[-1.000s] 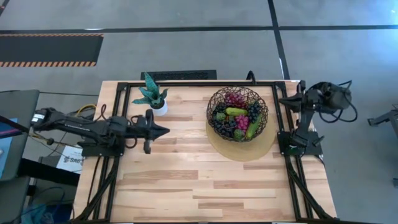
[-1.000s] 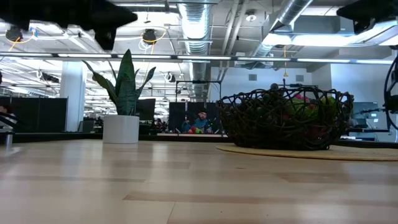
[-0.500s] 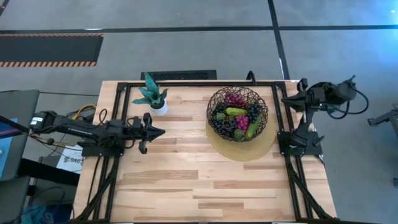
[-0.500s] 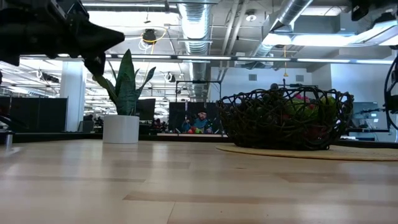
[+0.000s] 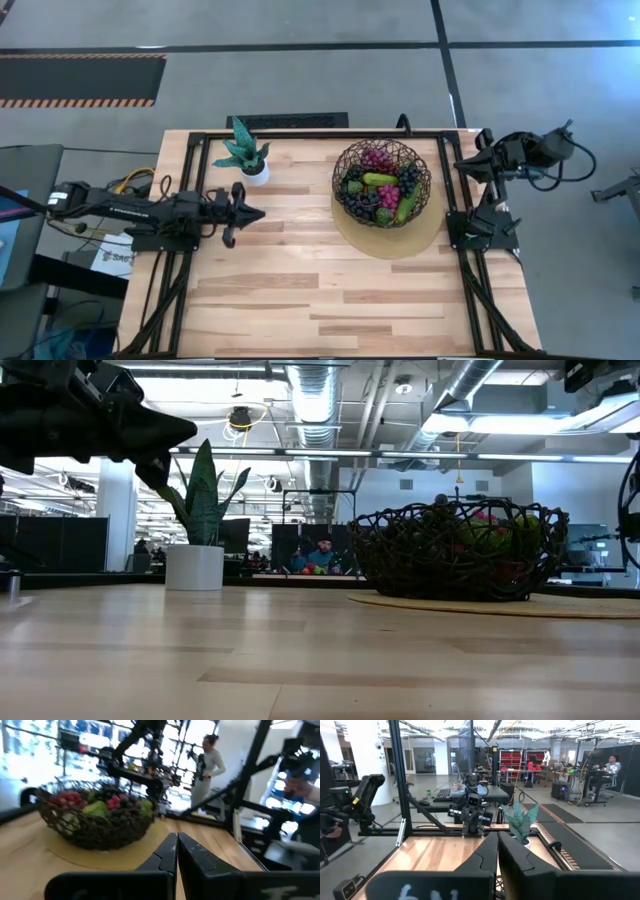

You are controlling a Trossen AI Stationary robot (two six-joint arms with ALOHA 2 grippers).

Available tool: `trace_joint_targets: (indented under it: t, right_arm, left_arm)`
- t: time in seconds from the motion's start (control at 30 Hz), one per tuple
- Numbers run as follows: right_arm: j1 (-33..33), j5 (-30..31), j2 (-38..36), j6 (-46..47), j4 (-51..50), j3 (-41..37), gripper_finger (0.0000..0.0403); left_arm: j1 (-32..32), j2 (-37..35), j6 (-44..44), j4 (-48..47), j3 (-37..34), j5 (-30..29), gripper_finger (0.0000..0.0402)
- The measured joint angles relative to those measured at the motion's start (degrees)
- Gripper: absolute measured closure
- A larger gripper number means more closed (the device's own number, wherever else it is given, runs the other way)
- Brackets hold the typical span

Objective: Build produce basket
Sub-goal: Return to Home Position

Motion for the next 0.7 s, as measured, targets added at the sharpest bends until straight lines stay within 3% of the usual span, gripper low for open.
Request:
trace_joint_targets:
  t: [0.5,0.7]
  right_arm:
    - [0.00,0.00,0.00,2.27,3.27,0.00,0.0370]
    - [0.00,0.00,0.00,2.96,4.94,0.00,0.0370]
  left_arm:
    - [7.57,0.02,-1.61,-7.74,-0.09,12.49,0.0401]
    - [8.43,-0.02,-2.51,-3.18,-0.11,15.02,0.0401]
